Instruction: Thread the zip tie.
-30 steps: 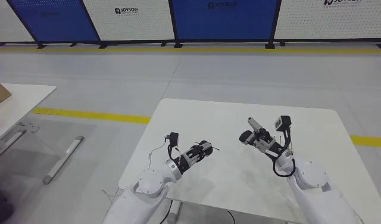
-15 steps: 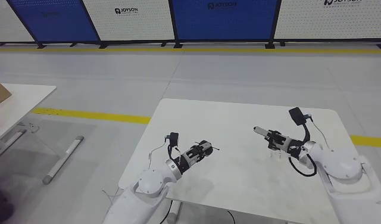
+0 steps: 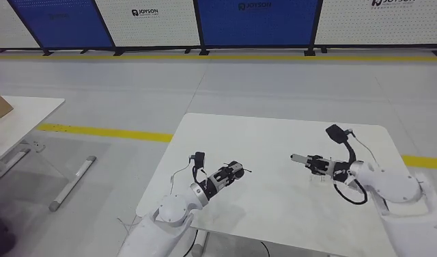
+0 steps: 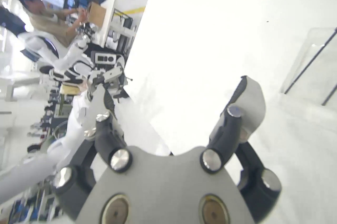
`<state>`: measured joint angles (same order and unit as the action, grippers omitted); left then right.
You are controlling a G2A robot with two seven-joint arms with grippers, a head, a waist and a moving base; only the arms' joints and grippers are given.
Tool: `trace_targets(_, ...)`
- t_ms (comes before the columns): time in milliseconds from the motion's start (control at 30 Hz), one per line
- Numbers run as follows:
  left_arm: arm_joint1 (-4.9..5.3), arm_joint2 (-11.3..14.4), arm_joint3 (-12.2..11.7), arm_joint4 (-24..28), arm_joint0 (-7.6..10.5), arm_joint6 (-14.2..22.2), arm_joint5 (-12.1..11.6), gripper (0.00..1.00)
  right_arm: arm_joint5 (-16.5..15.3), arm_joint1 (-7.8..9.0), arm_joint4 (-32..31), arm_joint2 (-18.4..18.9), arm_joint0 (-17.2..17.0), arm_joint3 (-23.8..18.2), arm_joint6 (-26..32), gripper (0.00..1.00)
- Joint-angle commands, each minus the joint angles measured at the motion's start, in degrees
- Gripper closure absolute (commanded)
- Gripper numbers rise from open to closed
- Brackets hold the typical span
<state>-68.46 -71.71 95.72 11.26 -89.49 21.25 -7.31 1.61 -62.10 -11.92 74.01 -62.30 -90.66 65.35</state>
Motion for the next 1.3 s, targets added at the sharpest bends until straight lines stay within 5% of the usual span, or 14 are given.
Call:
trace_targets(0, 0.00, 0.00, 0.00, 0.00, 0.00, 0.00, 0.00, 1.00, -3.53, 0.78, 0.31, 2.81, 0.73, 0.70, 5.81, 0.00)
trace_targets(133, 0.00, 0.00, 0.00, 0.00, 0.00, 0.00, 0.00, 1.00, -8.08, 2.23, -3.69, 4.69, 3.09, 1.81, 14.29, 0.00)
trace_targets(200, 0.00, 0.00, 0.00, 0.00, 0.00, 0.00, 0.00, 1.00, -5.93, 2.61, -10.51, 2.58, 5.19, 2.81, 14.29, 0.00)
trace_targets(567, 0.00, 0.00, 0.00, 0.00, 0.00, 0.00, 0.00, 1.00, -5.93, 2.61, -10.51, 2.58, 5.19, 2.81, 14.29, 0.00)
trace_targets(667, 0.00, 0.00, 0.00, 0.00, 0.00, 0.00, 0.00, 1.00, -4.51, 2.39, -13.77, 0.62, 4.22, 3.01, 8.90, 0.00)
trace_targets(933, 0.00, 0.00, 0.00, 0.00, 0.00, 0.00, 0.00, 1.00, -2.97, 1.26, -7.66, 0.42, 0.66, 5.52, -11.86, 0.00)
trace_targets(1267, 0.00, 0.00, 0.00, 0.00, 0.00, 0.00, 0.00, 1.00, -5.54, 0.18, -5.50, -4.11, 1.70, 11.69, -16.03, 0.00)
